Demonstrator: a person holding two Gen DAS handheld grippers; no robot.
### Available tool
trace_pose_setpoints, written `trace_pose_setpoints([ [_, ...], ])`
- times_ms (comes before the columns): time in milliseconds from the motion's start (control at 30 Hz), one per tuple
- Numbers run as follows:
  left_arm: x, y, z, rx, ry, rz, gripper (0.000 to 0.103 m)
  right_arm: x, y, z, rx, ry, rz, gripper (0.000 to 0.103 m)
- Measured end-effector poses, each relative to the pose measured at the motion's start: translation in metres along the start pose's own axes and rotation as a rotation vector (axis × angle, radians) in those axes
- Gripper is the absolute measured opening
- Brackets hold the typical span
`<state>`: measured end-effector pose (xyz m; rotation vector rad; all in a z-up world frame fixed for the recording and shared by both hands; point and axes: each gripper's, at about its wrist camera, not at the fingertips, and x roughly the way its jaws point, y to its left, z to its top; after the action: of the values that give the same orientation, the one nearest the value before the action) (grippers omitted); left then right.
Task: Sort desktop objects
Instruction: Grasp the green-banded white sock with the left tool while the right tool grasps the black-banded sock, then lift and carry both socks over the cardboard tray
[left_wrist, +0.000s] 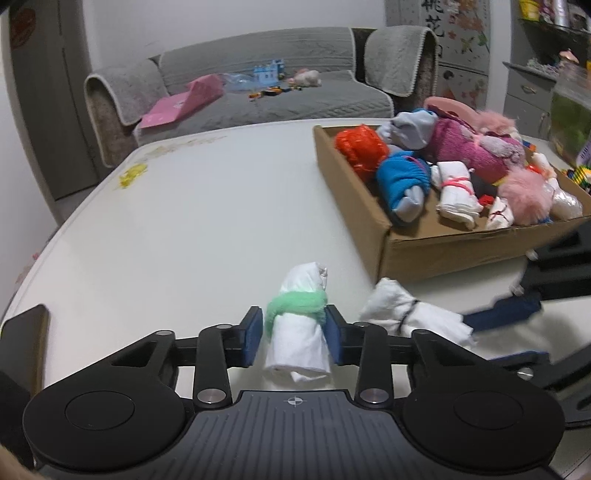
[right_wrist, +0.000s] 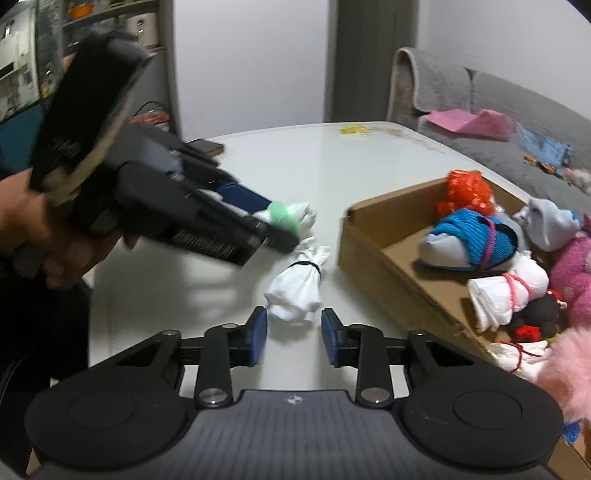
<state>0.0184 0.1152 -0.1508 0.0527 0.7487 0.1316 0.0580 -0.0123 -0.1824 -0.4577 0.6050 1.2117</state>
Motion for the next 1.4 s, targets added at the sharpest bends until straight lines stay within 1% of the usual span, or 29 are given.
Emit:
trace_pose_setpoints([
  [100, -0.001, 0.005, -0.001, -0.011, 0.001, 0.007, 0.040, -0.005, 0.005, -0.004, -0.013, 0.007, 0.016, 0.023],
  [133, -0.001, 0.005, -0.001, -0.013, 0.001, 0.006, 0.040, -0.006, 0.006, -0.004, -0.014, 0.004, 0.003, 0.025],
  [167, -0.001, 0.005, -0.001, -0.011, 0.000, 0.007, 0.040, -0.007, 0.005, -0.005, -0.009, -0.011, -0.025, 0.036],
  [200, -0.001, 0.005, -0.001, -0.007, -0.001, 0.010, 0.040, -0.006, 0.003, -0.005, 0.001, -0.016, -0.049, 0.043],
  [233, -0.001, 0.004, -0.001, -0.003, -0.002, 0.012, 0.040, -0.005, 0.001, -0.006, 0.010, -0.015, -0.056, 0.050],
  [267, -0.001, 0.004, -0.001, 0.000, -0.003, 0.014, 0.040, -0.004, -0.001, -0.007, 0.023, -0.020, -0.059, 0.054],
  [333, -0.001, 0.004, 0.000, 0.002, -0.003, 0.014, 0.040, -0.003, -0.004, -0.006, 0.065, -0.023, -0.034, 0.055],
  [467, 0.000, 0.005, 0.000, 0.002, -0.004, 0.012, 0.041, 0.006, 0.001, 0.001, 0.055, -0.027, -0.030, 0.070],
  [533, 0.001, 0.006, 0.000, 0.002, -0.004, 0.011, 0.042, 0.013, 0.003, 0.003, 0.056, -0.015, -0.048, 0.075],
  [633, 0.001, 0.006, 0.000, 0.007, -0.006, 0.013, 0.042, 0.022, 0.000, 0.008, 0.084, -0.019, -0.037, 0.077],
  [700, 0.001, 0.005, 0.000, 0.010, -0.007, 0.014, 0.042, 0.023, 0.000, 0.011, 0.092, -0.019, -0.046, 0.077],
  [733, 0.001, 0.005, 0.000, 0.012, -0.008, 0.015, 0.042, 0.024, 0.000, 0.012, 0.101, -0.020, -0.045, 0.076],
  [767, 0.001, 0.006, 0.000, 0.013, -0.008, 0.015, 0.042, 0.023, 0.000, 0.012, 0.107, -0.020, -0.039, 0.067],
  [800, 0.001, 0.006, -0.001, 0.014, -0.008, 0.015, 0.042, 0.023, 0.000, 0.013, 0.109, -0.020, -0.037, 0.061],
  [833, 0.001, 0.006, 0.000, 0.014, -0.008, 0.013, 0.042, 0.021, -0.001, 0.014, 0.116, -0.021, -0.028, 0.043],
  [867, 0.000, 0.005, -0.001, 0.015, -0.008, 0.008, 0.039, 0.020, -0.003, 0.015, 0.132, -0.021, -0.016, 0.024],
  [900, -0.001, 0.005, -0.001, 0.017, -0.008, -0.002, 0.035, 0.018, -0.006, 0.015, 0.155, -0.021, -0.002, 0.019],
  [967, -0.002, 0.003, -0.002, 0.030, -0.011, -0.018, 0.032, 0.014, -0.008, 0.010, 0.166, -0.025, 0.004, 0.019],
  [1067, -0.006, -0.001, -0.004, 0.045, -0.015, -0.045, 0.031, 0.007, -0.010, 0.005, 0.179, -0.029, 0.009, 0.019],
  [1167, -0.013, -0.005, -0.005, 0.060, -0.031, -0.054, 0.031, -0.008, -0.013, 0.001, 0.178, -0.048, 0.006, 0.019],
  [1233, -0.026, -0.006, -0.002, 0.053, -0.067, -0.076, 0.031, -0.021, -0.018, 0.002, 0.183, -0.075, 0.013, 0.019],
  [1300, -0.041, -0.008, 0.007, 0.043, -0.110, -0.071, 0.031, -0.035, -0.026, 0.007, 0.190, -0.114, 0.008, 0.019],
  [1400, -0.072, -0.008, 0.024, 0.015, -0.175, -0.077, 0.031, -0.069, -0.039, 0.011, 0.210, -0.197, -0.020, 0.019],
])
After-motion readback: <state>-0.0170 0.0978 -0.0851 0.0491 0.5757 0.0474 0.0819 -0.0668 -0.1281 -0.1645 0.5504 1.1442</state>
